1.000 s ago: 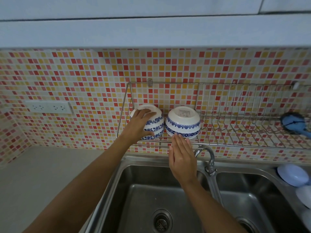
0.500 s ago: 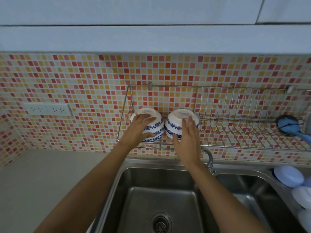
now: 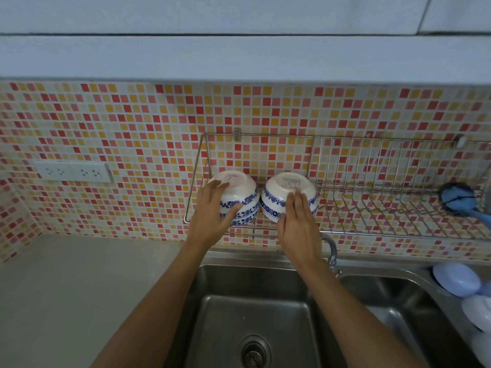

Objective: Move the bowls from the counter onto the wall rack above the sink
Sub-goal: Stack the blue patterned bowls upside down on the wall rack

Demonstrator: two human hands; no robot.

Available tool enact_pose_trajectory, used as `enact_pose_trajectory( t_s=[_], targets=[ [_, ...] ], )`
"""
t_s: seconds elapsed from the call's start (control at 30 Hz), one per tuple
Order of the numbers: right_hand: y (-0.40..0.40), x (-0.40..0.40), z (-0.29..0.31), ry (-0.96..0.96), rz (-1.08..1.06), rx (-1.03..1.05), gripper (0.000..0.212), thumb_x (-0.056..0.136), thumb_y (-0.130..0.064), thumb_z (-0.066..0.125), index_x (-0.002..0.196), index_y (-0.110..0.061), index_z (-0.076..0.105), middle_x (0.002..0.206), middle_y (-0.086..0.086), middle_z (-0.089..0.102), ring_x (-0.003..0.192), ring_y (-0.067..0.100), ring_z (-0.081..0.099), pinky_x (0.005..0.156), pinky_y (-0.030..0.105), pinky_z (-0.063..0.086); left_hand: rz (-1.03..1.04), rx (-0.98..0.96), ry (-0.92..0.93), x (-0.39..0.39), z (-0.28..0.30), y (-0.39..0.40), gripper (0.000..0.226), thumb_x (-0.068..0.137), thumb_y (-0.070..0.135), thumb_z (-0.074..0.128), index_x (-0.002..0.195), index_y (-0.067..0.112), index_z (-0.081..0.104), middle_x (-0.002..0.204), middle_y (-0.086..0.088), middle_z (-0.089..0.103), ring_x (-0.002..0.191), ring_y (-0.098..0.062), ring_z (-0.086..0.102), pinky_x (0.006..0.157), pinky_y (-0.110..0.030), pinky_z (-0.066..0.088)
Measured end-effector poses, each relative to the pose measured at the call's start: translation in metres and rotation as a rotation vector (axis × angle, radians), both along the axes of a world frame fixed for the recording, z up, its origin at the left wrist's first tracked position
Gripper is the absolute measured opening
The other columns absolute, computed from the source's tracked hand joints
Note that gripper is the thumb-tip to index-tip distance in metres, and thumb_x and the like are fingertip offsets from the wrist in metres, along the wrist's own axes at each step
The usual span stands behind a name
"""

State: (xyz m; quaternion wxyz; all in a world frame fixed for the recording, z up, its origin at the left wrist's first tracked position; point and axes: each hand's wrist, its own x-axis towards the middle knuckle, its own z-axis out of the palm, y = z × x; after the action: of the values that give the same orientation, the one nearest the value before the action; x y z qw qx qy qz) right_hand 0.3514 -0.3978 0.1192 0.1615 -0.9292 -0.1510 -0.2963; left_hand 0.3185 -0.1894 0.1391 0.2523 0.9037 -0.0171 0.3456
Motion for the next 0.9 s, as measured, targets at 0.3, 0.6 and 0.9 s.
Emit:
enact_pose_trajectory(
  t_s=[0.3, 0.6, 0.9],
  targets=[
    [-0.005, -0.003, -0.002, -0.020, 0.009, -0.039, 0.053, 0.097, -0.025, 0.028, 0.130, 0.007, 0.053, 0.132, 0.025, 0.056, 0.126, 0.034, 0.054, 0.108, 0.046, 0.041, -0.015, 0.211, 0.086, -0.012, -0.006, 0.004, 0.075, 0.090, 0.066, 0.018, 0.145, 0.017, 0.031, 0.148, -0.010, 0.035, 0.137, -0.025, 0.032, 0.103, -0.044, 0.044],
    [-0.011, -0.012, -0.005, 0.030, 0.001, -0.060, 0.055, 0.101, -0.032, 0.022, 0.138, 0.001, 0.046, 0.142, 0.019, 0.049, 0.135, 0.030, 0.044, 0.113, 0.052, 0.027, 0.097, 0.408, 0.243, -0.022, -0.024, 0.001, 0.076, 0.090, 0.064, -0.003, 0.151, 0.018, -0.005, 0.159, -0.001, -0.006, 0.147, -0.019, -0.005, 0.120, -0.039, -0.002],
    [-0.022, -0.031, -0.027, 0.111, 0.031, -0.124, 0.055, 0.103, -0.032, 0.013, 0.152, -0.007, 0.010, 0.160, 0.008, 0.007, 0.149, 0.022, 0.001, 0.121, 0.044, 0.004, 0.118, 0.344, 0.290, -0.044, -0.036, 0.000, 0.080, 0.086, 0.060, -0.017, 0.150, 0.017, 0.003, 0.160, -0.003, 0.004, 0.145, -0.017, -0.008, 0.117, -0.037, -0.008]
  ],
)
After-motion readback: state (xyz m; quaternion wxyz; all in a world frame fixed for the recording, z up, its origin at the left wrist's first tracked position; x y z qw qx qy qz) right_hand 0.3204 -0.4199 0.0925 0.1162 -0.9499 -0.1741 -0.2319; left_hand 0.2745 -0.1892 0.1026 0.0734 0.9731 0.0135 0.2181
